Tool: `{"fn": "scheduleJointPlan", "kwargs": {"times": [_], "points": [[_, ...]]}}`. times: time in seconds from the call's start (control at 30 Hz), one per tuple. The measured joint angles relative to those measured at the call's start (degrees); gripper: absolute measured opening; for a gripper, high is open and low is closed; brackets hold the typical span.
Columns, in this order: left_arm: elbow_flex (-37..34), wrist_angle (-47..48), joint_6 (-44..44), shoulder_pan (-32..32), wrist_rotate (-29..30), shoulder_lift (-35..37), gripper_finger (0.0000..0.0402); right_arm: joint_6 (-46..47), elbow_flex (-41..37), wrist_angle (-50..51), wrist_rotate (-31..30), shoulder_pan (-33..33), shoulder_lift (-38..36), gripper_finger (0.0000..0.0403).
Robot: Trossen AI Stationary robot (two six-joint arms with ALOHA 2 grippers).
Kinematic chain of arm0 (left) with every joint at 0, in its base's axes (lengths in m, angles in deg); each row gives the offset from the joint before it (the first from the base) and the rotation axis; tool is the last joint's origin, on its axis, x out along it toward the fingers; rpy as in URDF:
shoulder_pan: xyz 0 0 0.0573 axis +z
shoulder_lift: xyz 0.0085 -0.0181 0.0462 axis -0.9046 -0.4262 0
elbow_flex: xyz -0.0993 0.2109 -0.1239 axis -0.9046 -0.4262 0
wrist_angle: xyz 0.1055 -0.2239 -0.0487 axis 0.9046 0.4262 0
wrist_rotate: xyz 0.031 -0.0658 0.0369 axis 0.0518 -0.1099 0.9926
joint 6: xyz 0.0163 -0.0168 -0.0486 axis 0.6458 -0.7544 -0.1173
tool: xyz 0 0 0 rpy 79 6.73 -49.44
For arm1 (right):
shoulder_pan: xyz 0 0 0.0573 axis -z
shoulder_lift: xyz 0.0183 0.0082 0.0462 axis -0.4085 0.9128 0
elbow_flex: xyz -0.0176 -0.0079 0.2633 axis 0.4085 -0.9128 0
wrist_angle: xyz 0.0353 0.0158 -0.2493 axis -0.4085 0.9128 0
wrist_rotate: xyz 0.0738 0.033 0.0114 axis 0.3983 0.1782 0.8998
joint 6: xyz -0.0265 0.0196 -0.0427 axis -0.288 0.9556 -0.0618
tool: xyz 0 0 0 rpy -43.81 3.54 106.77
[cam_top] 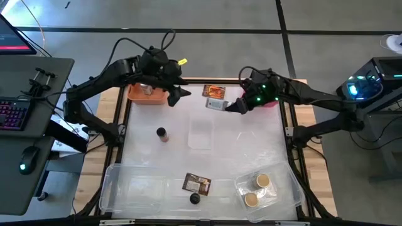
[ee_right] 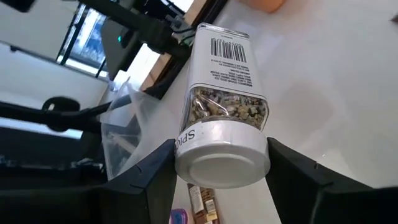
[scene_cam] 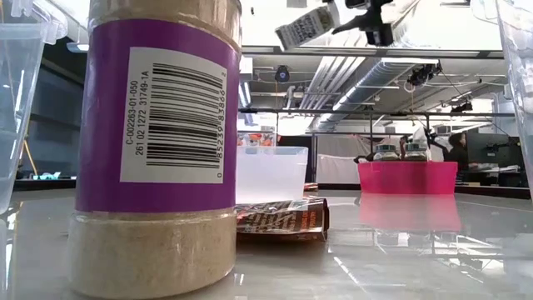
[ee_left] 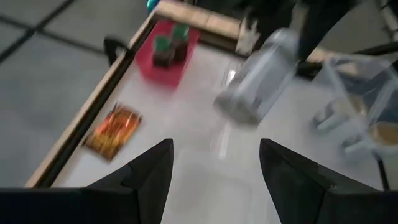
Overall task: Sort spices by type
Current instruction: Put the white seasoning bottle into the orange bin
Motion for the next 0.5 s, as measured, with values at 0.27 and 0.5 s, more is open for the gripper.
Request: {"fn": "scheduleJointPlan", "kwargs": {"times": [0.27,0.5], "points": [[0.0,-13.0,3.0,-3.1,0.1,0.0,0.0223,-5.2,0.0,-0.5,3.1,2.2,3.4,0.0203],[0.0,-19.1,1.7,-3.4,2.9,0.0,0.0224,-6.7,0.0,-4.7,4.0,2.3,4.2,0.0203]]}}
